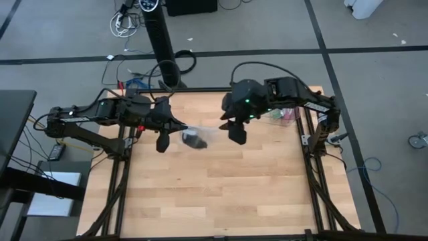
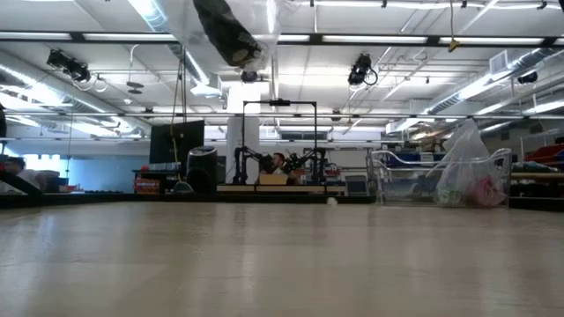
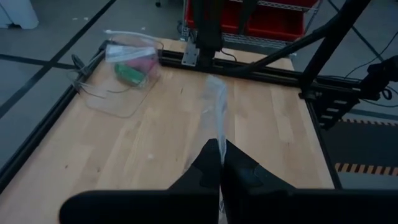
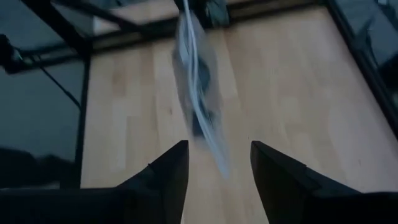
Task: Roll bandage
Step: Put the transparent ziplock bag into the transparent plastic bin
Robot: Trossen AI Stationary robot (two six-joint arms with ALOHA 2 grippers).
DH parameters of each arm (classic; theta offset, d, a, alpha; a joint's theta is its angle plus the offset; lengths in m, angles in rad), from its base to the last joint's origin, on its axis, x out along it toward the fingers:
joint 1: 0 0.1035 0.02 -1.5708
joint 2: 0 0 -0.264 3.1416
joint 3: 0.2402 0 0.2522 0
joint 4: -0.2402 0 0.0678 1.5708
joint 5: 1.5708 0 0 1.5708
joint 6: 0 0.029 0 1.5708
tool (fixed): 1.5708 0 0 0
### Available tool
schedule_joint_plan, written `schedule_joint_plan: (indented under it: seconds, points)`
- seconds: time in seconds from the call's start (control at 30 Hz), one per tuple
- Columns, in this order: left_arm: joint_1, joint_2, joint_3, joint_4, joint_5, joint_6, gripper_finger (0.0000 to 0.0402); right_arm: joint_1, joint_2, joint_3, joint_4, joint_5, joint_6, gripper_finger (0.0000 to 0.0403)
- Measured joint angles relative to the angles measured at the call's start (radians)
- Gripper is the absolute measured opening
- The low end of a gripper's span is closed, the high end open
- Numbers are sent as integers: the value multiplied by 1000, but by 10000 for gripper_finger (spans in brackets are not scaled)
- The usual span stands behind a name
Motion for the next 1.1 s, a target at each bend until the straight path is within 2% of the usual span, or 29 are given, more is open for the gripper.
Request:
schedule_joint_plan:
  seconds: [0.17, 0.4, 0.5, 0.67, 0.8, 1.1]
  points:
    - [0, 28, -1, 21, 12, 0, 5, 0, 41, 0, 93, -39, -21, 164]
    - [0, 62, -1, 71, 25, 0, 5, -5, 92, -1, 99, -75, -32, 142]
    - [0, 62, -1, 81, 25, 0, 5, -5, 95, -1, 90, -76, -40, 111]
    - [0, 62, -1, 86, 25, 0, 5, -11, 94, -1, 86, -81, -50, 15]
    - [0, 62, -1, 92, 20, -5, 5, -24, 94, -1, 76, -86, -44, 8]
    - [0, 46, 0, 64, -171, -51, 44, -108, 41, 0, -53, -13, 24, 3]
